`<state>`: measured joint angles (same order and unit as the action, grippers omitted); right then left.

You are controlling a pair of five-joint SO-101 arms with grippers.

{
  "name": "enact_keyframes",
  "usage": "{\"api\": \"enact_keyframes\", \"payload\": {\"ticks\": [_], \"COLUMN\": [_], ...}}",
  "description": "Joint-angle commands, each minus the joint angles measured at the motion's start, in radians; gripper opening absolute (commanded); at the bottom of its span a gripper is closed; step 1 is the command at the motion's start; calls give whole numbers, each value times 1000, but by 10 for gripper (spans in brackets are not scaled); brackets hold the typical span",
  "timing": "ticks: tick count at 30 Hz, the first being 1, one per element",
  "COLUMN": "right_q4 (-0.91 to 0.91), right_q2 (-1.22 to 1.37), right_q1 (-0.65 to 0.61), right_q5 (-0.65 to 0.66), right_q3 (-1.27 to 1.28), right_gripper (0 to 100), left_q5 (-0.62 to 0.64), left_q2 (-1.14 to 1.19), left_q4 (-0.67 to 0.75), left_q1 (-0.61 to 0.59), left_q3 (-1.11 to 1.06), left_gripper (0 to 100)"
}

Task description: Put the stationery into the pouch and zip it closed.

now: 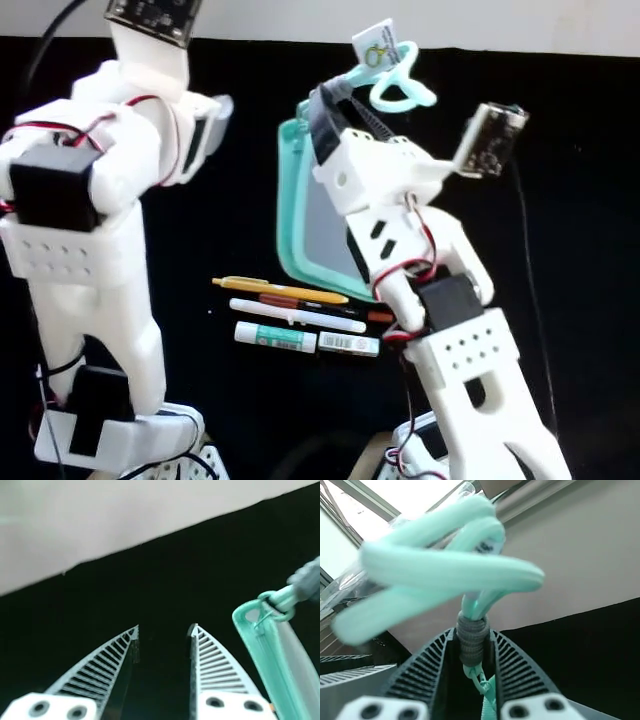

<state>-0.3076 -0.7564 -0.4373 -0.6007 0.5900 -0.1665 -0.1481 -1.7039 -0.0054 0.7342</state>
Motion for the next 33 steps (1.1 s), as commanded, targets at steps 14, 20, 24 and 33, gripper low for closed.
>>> {"api": "enact_keyframes", "payload": {"ticks": [14,20,24,33], "right_q4": [-346,-424,-538,-680], "right_q2": [229,278,308,367], "right_q1": [-85,-148,-176,-189], "right_q5": [-74,-69,-20,-15], "right_q3": [-444,-512,-671,-906], "right_gripper": [6,6,6,6], "left_q5": [-5,-9,-9,-6], "left_q2": [-2,-2,-2,-4], "left_q4": [2,9,44,46], "left_q1": [-99,-99,-99,-99], "left_q3": [-160,-160,-194,-205], "left_gripper": [181,184,184,184]}}
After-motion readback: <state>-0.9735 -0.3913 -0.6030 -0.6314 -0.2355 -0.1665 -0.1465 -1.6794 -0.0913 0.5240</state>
